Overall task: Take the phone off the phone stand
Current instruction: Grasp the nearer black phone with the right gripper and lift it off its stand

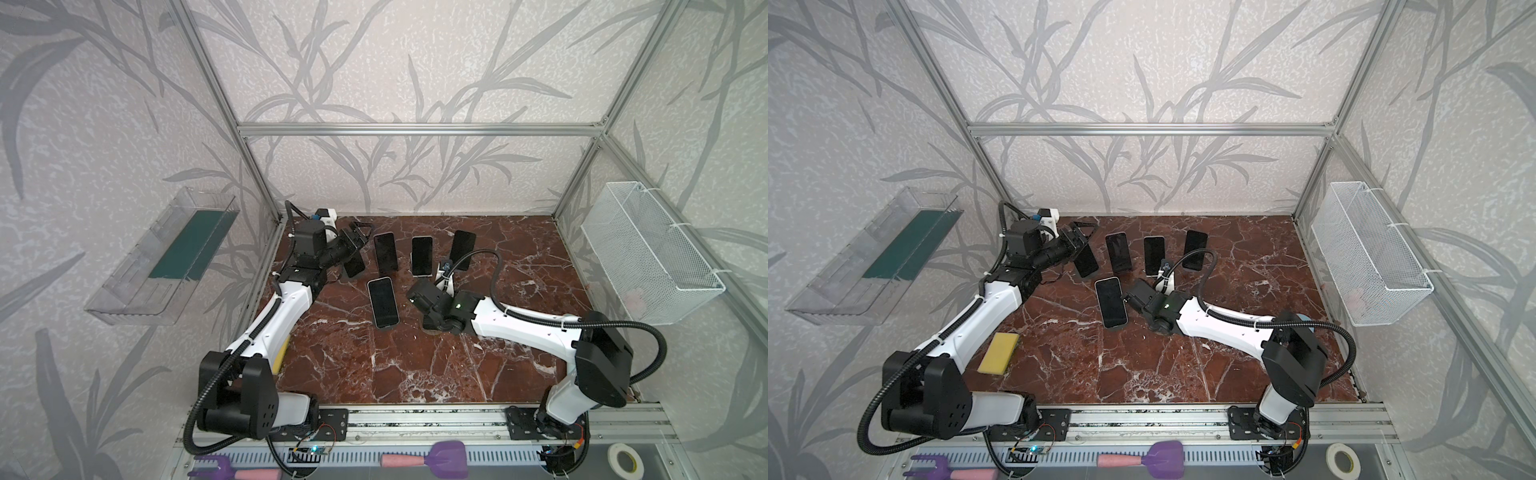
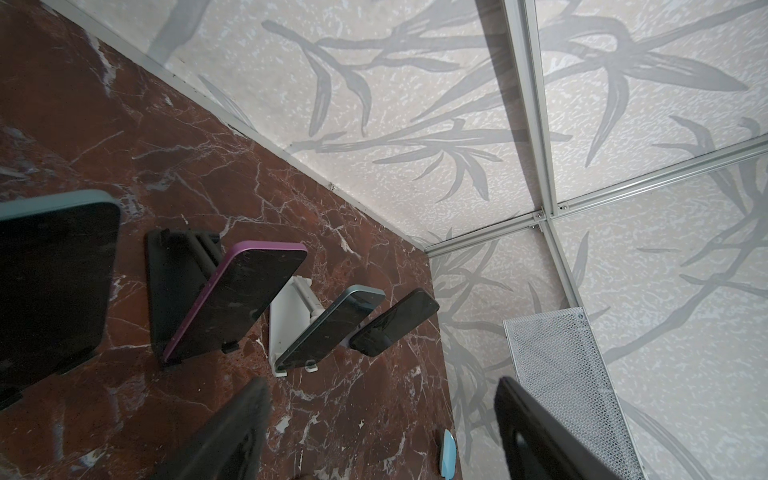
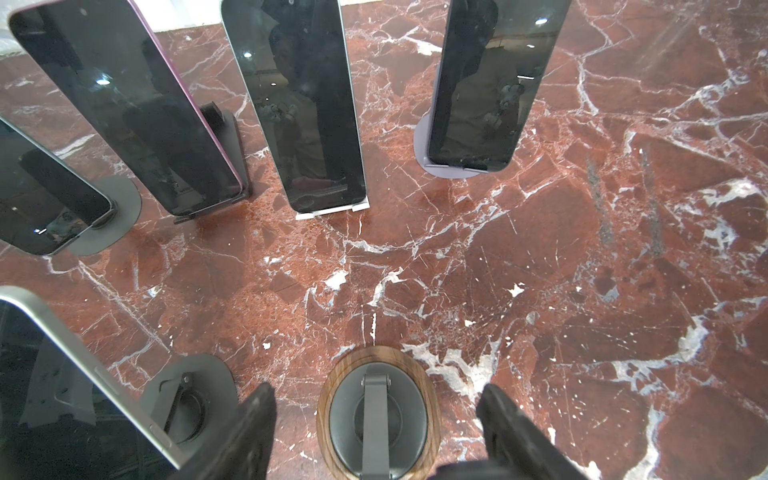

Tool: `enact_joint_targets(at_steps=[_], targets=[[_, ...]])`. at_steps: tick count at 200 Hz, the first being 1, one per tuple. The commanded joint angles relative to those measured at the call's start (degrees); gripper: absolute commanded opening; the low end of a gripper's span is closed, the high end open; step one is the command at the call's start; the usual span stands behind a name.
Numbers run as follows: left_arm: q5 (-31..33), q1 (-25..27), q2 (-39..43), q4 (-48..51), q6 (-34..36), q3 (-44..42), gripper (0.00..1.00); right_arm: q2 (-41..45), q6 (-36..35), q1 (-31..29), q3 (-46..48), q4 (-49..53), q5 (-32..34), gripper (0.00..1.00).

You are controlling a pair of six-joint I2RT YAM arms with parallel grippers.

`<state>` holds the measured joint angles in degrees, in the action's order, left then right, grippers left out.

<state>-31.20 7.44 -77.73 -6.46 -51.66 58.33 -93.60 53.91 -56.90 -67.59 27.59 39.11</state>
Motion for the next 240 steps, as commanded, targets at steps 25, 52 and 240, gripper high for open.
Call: enact_joint_targets(at_steps=[25, 52, 240], targets=[[-0.27, 0.2, -0.42, -0.37, 0.03, -0.15, 0.85, 4.0, -2.68, -0.13, 1.9, -2.71, 1.49, 0.66], [-0.33, 0.2, -0.22, -0.45, 0.13, -0.14, 0.85, 5.57, -4.63, -0.15, 2.56, -4.04, 1.41, 0.65], [-2.42, 0.74, -1.67, -2.47, -0.04, -0.24, 0.85, 16.43, -15.5, 5.89, 7.76, -8.03, -4.71, 0.59]])
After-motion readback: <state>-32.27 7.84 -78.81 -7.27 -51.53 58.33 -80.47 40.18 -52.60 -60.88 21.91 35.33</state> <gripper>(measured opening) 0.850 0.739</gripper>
